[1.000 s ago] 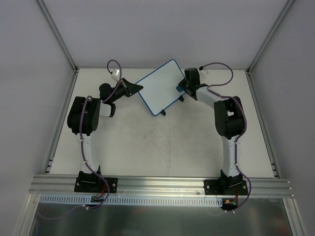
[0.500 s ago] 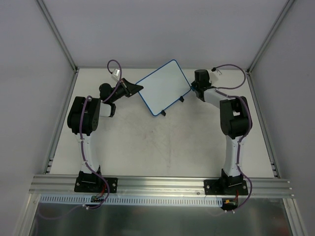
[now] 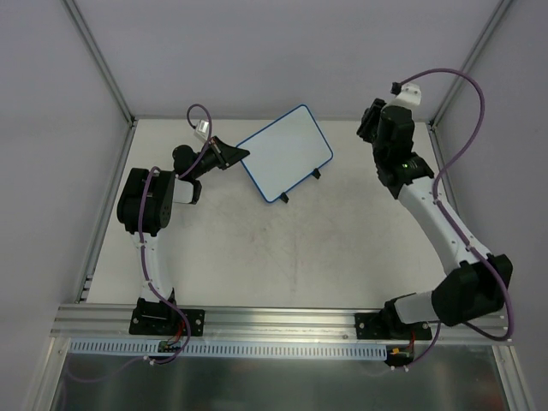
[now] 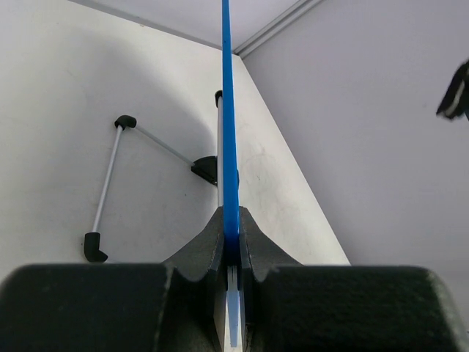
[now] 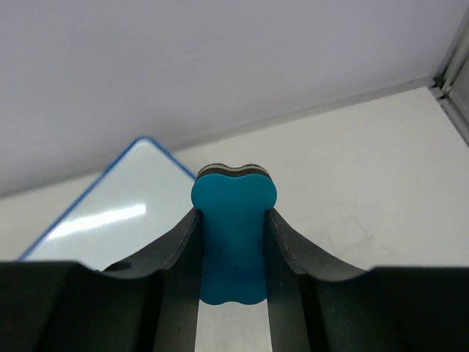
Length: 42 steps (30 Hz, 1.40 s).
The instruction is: Erase the whiteboard
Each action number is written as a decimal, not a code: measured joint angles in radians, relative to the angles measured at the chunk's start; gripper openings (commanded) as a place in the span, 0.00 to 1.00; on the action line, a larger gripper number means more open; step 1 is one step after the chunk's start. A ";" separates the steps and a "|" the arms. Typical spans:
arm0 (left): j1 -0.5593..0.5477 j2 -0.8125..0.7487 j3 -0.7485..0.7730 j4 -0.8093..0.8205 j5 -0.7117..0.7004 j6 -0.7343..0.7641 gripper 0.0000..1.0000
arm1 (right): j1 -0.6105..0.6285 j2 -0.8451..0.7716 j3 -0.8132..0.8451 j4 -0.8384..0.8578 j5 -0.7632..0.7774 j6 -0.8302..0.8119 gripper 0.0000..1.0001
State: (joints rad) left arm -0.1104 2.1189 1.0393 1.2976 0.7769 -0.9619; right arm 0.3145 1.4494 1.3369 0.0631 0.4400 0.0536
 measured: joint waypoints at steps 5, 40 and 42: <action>0.000 0.000 0.000 0.000 0.000 -0.002 0.00 | 0.018 -0.115 -0.135 -0.265 -0.174 -0.065 0.00; 0.000 0.000 -0.004 0.000 0.001 -0.015 0.00 | 0.084 0.179 -0.397 -0.431 -0.391 -0.122 0.18; 0.000 0.000 -0.005 0.000 0.001 -0.014 0.00 | 0.088 0.179 -0.398 -0.422 -0.383 -0.121 0.22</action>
State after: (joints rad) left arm -0.1108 2.1189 1.0344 1.2976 0.7776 -0.9764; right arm 0.4026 1.6279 0.9386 -0.3588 0.0570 -0.0677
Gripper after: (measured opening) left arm 0.043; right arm 0.369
